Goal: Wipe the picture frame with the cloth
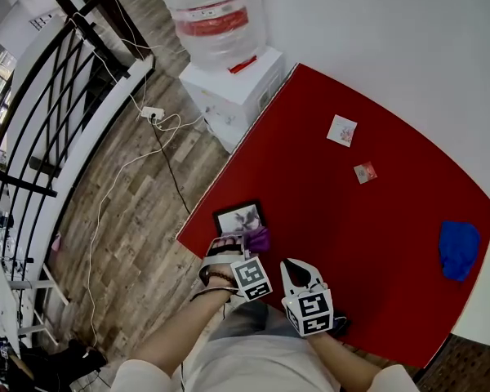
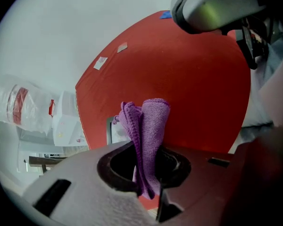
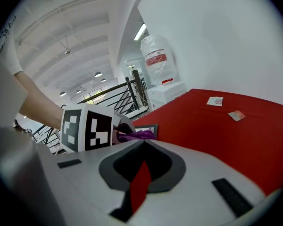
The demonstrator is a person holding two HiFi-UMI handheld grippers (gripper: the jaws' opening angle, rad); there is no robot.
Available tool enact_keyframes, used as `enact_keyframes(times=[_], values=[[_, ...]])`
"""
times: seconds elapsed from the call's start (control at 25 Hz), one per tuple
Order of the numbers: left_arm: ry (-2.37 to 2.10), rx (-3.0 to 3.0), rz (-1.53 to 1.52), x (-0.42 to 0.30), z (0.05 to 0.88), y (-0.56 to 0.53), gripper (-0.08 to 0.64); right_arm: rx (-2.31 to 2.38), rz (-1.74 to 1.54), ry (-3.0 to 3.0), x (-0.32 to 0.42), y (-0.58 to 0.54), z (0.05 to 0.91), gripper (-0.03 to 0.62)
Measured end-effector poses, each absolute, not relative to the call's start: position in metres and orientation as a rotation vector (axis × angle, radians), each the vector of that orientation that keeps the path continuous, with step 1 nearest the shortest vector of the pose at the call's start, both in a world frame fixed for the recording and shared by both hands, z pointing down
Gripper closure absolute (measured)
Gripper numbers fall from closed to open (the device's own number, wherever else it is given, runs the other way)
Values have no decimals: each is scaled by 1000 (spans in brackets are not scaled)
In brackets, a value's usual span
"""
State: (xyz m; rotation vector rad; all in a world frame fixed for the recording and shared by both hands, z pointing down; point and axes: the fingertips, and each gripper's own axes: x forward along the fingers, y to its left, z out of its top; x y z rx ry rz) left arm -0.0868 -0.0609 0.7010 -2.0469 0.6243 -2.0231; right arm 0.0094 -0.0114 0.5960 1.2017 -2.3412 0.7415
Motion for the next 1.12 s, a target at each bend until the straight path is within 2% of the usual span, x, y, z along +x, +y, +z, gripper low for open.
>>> enact_keyframes(times=[0.56, 1.12], values=[[892, -1990, -2034, -115, 699, -141, 499, 1229, 739, -2326, 22, -4, 592, 589], [684, -2001, -2021, -83, 707, -67, 499, 1233, 758, -2325, 21, -6, 595, 589]])
